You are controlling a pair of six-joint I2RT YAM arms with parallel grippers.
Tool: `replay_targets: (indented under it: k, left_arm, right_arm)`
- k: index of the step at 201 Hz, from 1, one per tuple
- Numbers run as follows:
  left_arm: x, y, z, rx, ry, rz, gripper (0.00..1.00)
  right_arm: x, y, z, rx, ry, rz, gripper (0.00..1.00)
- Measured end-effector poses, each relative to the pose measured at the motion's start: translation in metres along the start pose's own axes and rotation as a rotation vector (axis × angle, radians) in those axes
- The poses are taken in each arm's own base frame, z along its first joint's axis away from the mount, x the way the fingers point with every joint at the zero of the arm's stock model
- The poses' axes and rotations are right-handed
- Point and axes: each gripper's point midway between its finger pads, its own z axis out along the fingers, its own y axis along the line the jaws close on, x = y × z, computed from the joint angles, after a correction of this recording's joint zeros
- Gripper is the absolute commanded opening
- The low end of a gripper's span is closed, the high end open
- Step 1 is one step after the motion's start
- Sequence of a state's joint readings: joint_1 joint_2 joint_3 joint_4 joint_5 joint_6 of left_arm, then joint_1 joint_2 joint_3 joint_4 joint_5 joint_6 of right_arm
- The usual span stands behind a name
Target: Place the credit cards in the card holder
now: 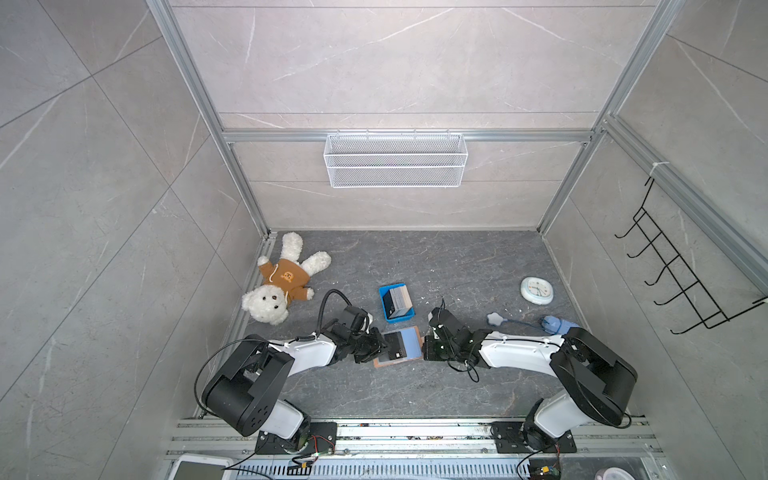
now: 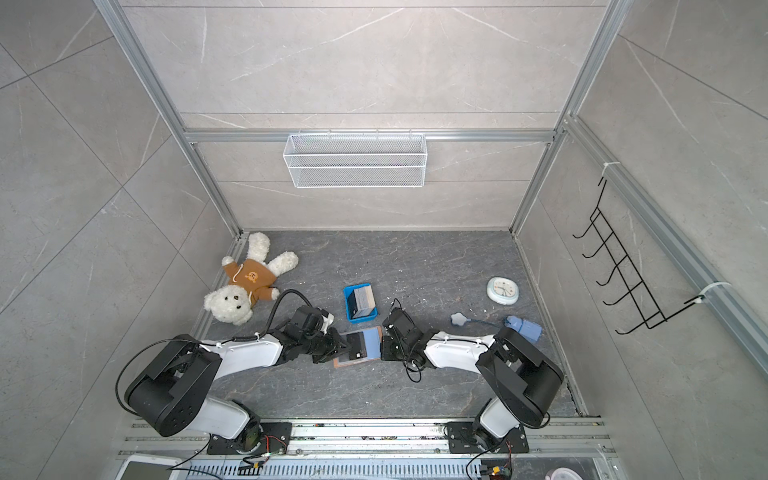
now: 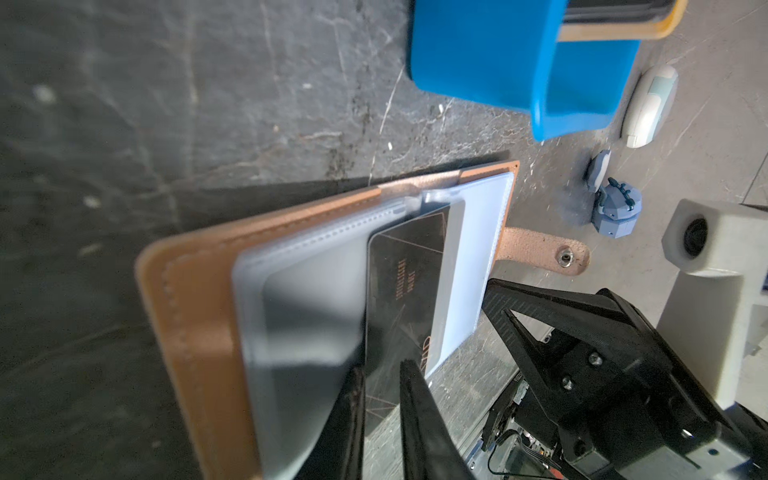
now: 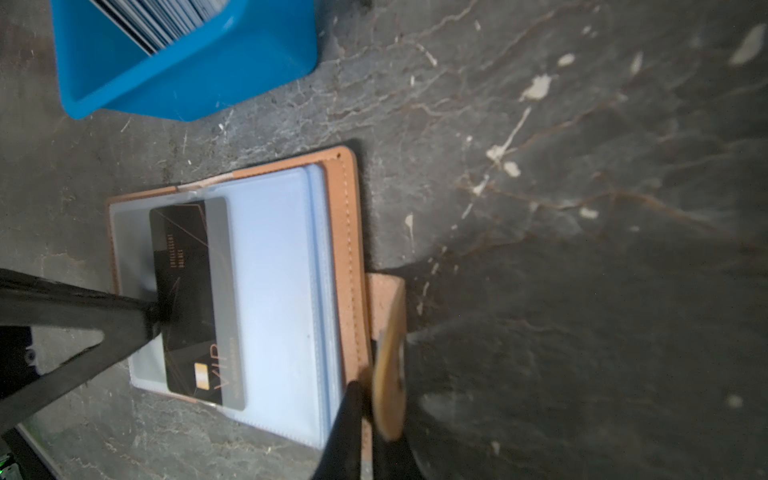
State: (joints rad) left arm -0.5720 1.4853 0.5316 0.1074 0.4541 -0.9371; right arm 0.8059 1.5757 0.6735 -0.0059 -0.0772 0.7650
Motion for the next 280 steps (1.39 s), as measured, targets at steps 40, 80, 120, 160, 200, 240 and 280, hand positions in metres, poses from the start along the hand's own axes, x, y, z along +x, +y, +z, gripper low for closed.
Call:
replay_targets:
  k: [40,80,120,160,200,240,280]
  left_arm:
    - [-0.002,-0.002,0.004,-0.011,0.005,0.008,0.18]
    - [-0.002,-0.004,0.007,-0.008,0.008,0.015,0.17]
    - [-0.004,-0.007,0.01,-0.005,0.009,0.02,0.16]
    - [-0.006,-0.011,0.015,0.002,0.011,0.031,0.16]
    - [-0.006,-0.016,0.022,0.01,0.016,0.046,0.16]
    - [-0.007,-0.018,0.026,0.008,0.021,0.049,0.14]
    - [-0.007,-0.02,0.029,0.005,0.028,0.052,0.13]
  right_arm:
    - [0.0,0.0,0.0,0.002,-0.002,-0.002,0.11]
    - [0.0,0.0,0.0,0.002,-0.002,-0.002,0.11]
    - [0.0,0.0,0.0,0.002,-0.002,-0.002,0.11]
    - [0.0,0.0,0.0,0.001,-0.002,-0.002,0.11]
    - [0.0,0.0,0.0,0.001,-0.002,-0.002,0.11]
    - [0.0,0.0,0.0,0.001,-0.002,-0.002,0.11]
    - [0.0,0.0,0.0,0.002,-0.004,-0.003,0.11]
